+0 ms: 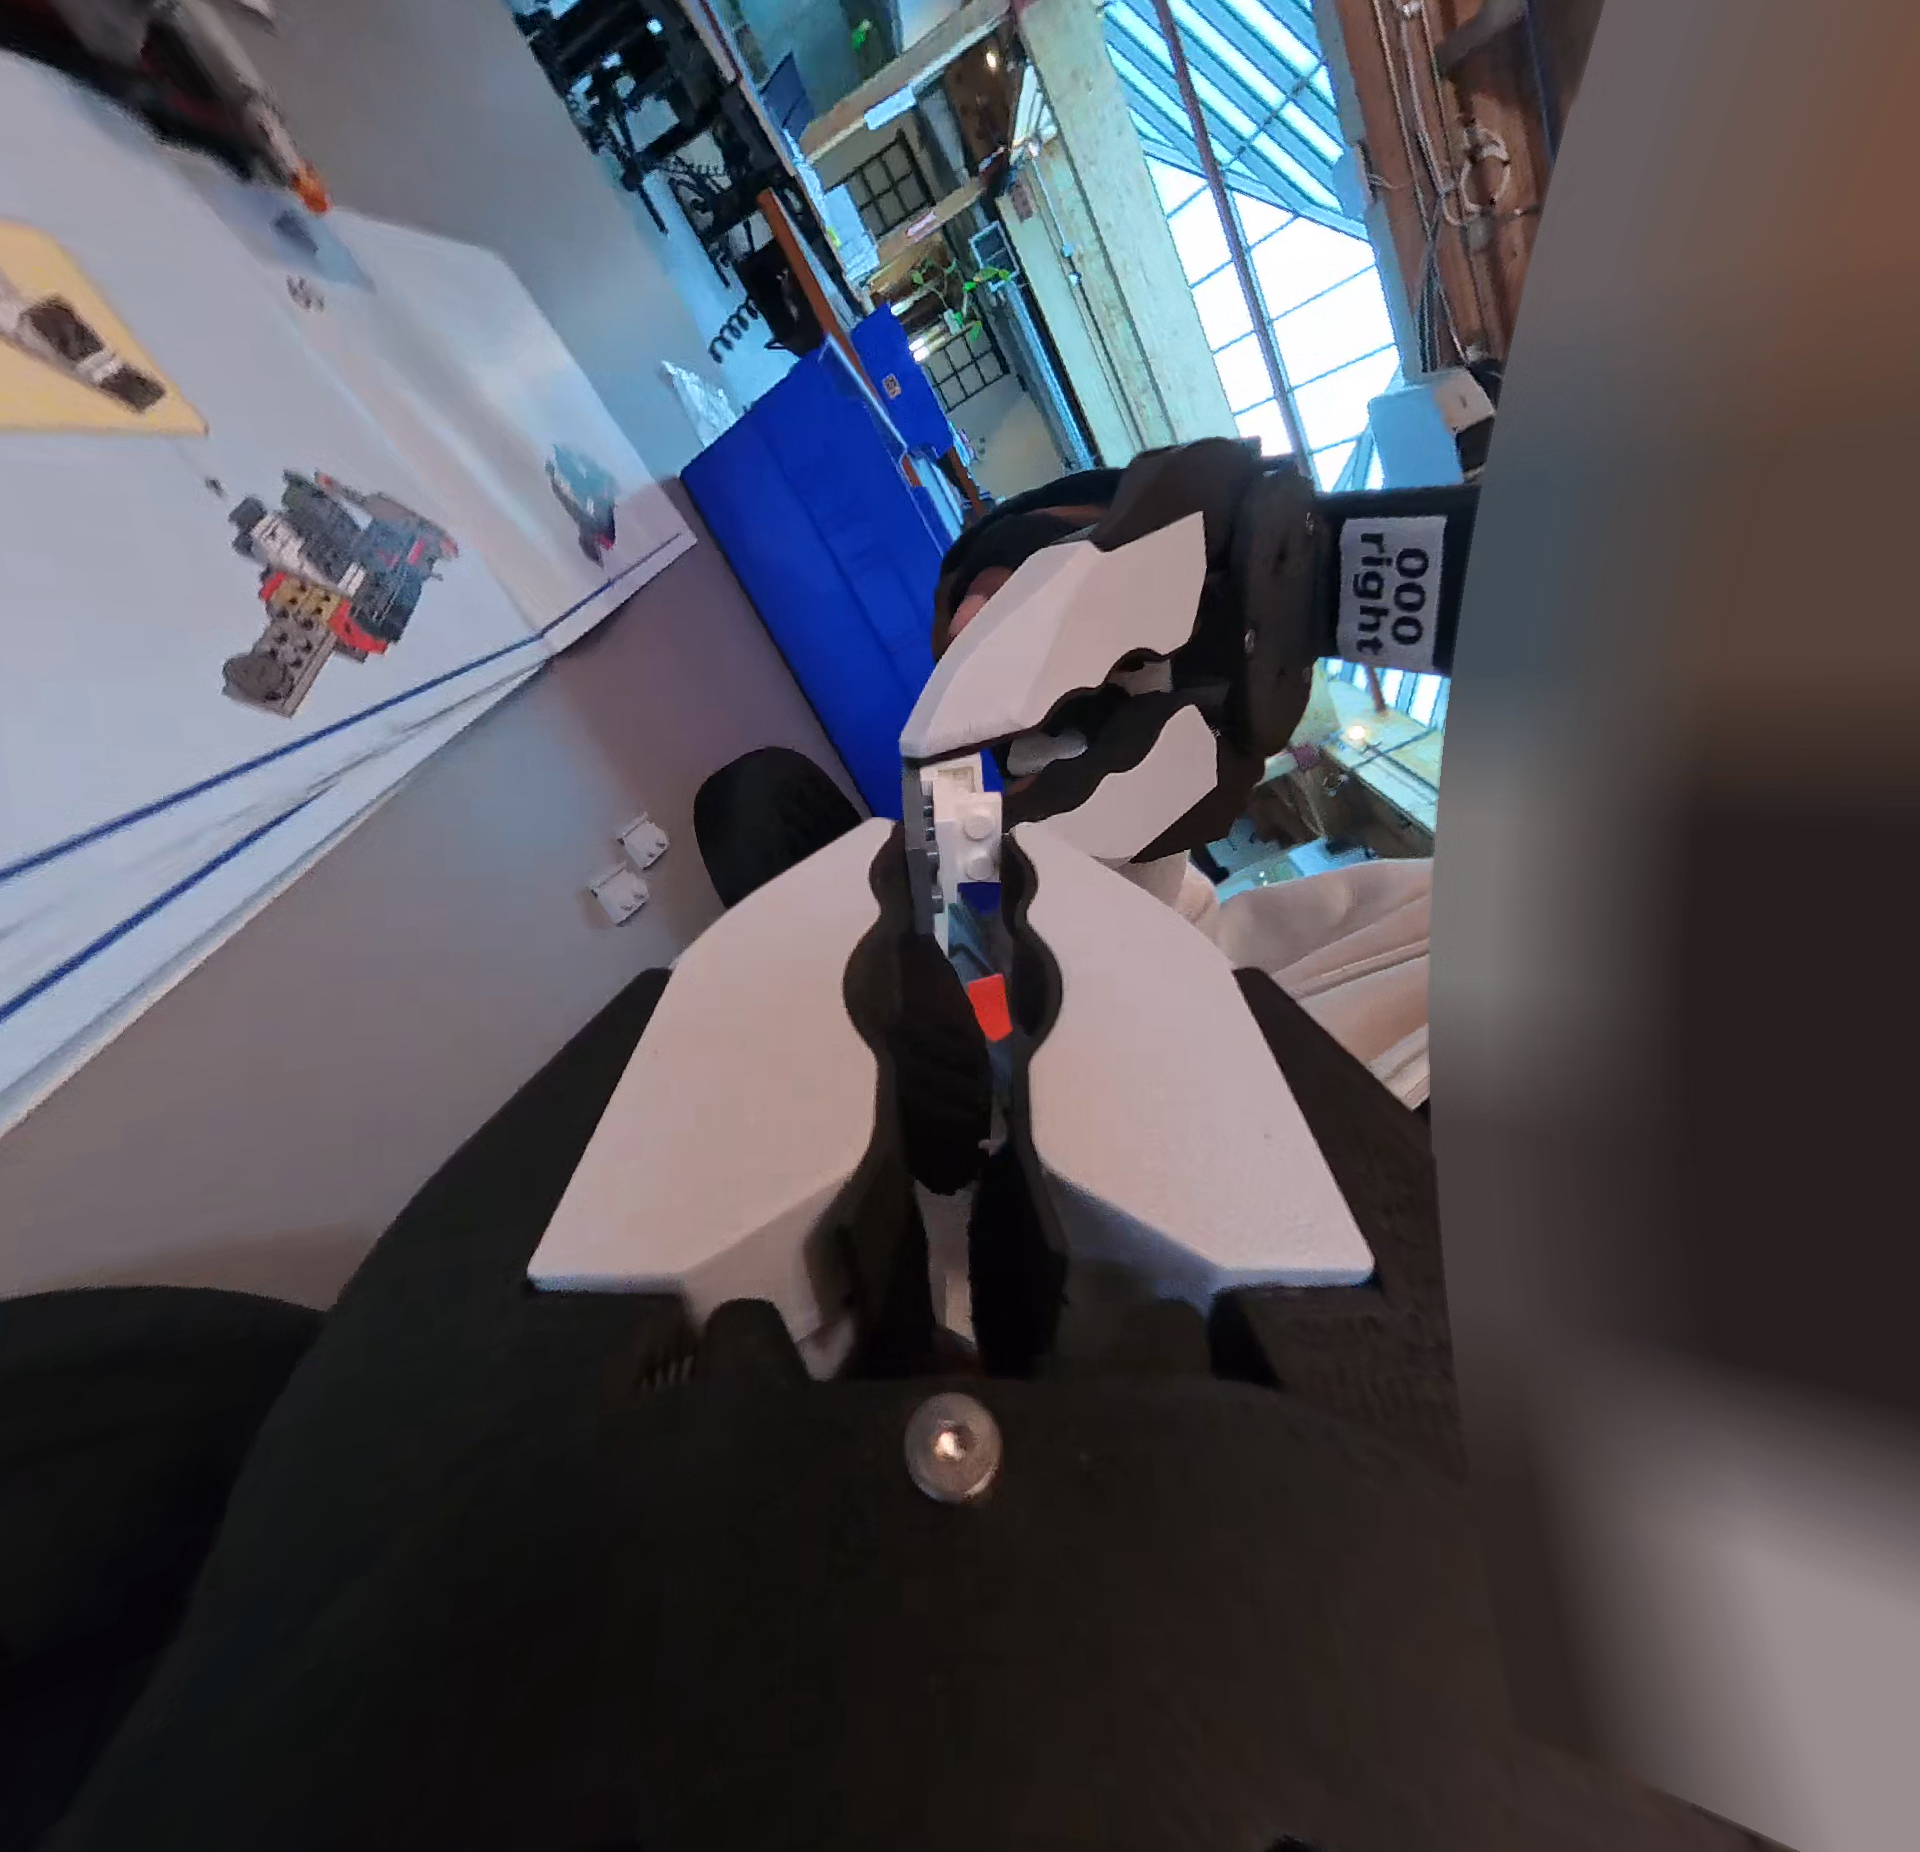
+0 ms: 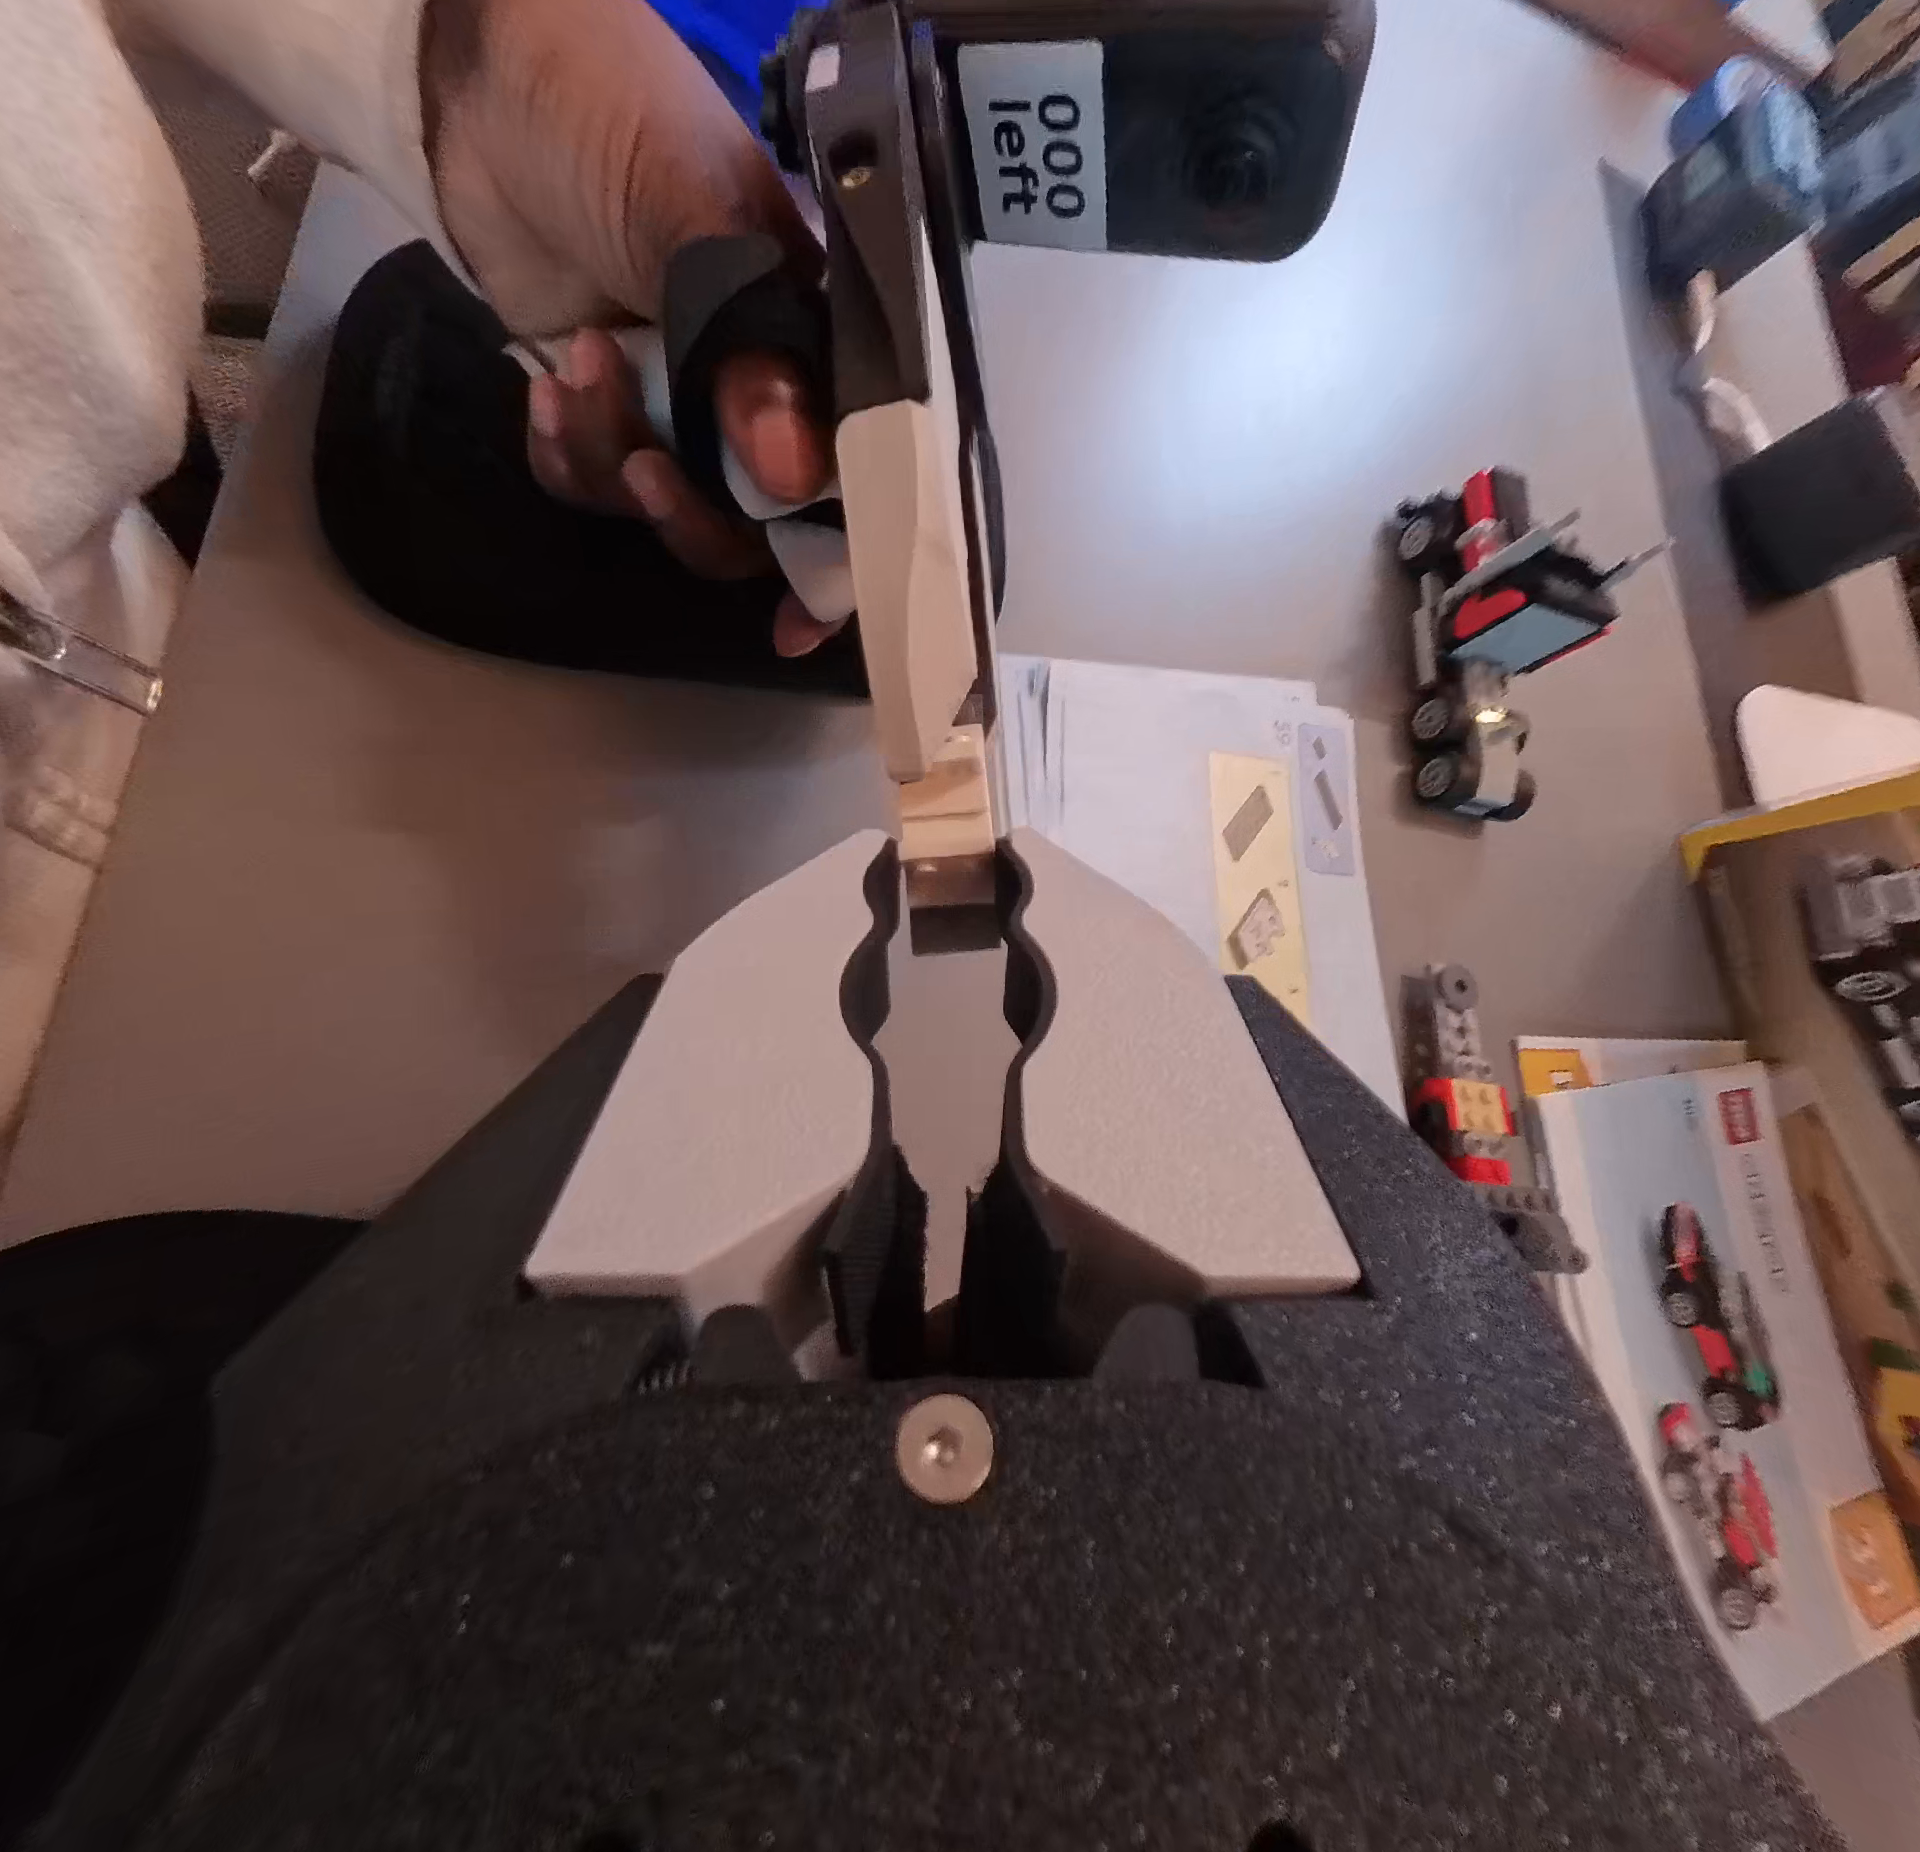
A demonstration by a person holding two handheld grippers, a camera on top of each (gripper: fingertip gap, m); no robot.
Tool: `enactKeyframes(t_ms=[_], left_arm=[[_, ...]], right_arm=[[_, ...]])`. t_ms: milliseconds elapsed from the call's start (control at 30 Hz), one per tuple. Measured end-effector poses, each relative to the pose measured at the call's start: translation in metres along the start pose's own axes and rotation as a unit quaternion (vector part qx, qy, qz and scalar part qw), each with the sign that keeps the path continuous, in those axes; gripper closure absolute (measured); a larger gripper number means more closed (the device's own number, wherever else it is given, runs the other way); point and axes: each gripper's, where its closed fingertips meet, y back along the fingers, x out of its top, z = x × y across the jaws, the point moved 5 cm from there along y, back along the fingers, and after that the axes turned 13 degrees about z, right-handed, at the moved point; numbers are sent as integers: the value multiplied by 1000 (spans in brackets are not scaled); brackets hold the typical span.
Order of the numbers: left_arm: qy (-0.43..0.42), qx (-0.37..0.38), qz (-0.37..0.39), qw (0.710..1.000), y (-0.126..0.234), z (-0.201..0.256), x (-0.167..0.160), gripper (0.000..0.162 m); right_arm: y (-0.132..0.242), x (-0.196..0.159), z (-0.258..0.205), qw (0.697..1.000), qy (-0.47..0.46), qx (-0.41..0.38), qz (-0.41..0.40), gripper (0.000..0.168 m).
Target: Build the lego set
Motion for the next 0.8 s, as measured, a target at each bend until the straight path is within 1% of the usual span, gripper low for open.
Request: enactKeyframes(t_ms=[67,133,167,233,267,300,333,367,433,500,600,633,800], left_arm=[[-44,-15,2,999,2,6,4,146],[-102,-33,5,994,3,16,9,146],[-145,-41,3,989,3,22,10,146],[-242,-41,-12,969,2,31,9,146],[-279,-47,-15,959,1,37,9,146],[-307,-51,-15,950,0,41,9,146],[-332,-57,-14,941,-1,45,9,146],[-355,-63,-12,933,-2,48,9,146],[-395,-65,-16,916,-3,52,8,146],[-425,-68,-14,902,-4,57,6,146],[-450,-74,-17,890,-2,61,4,147],[-464,-73,-20,882,-2,63,2,147],[-503,-66,-25,862,-2,66,-4,147]], right_arm=[[2,7,0,999,25,-14,19,150],[6,15,2,997,43,-35,60,149],[10,20,3,994,33,-46,88,145],[20,27,9,983,-37,-53,171,126],[26,30,13,969,-90,-51,223,117],[32,33,16,949,-143,-45,277,115],[34,35,16,928,-184,-25,322,118],[33,35,13,917,-207,-1,341,119],[25,32,7,918,-216,17,332,120],[21,34,0,917,-208,33,338,138],[22,37,-2,908,-207,35,362,142],[23,37,-1,908,-204,29,364,151],[26,38,-9,917,-172,27,359,152]])
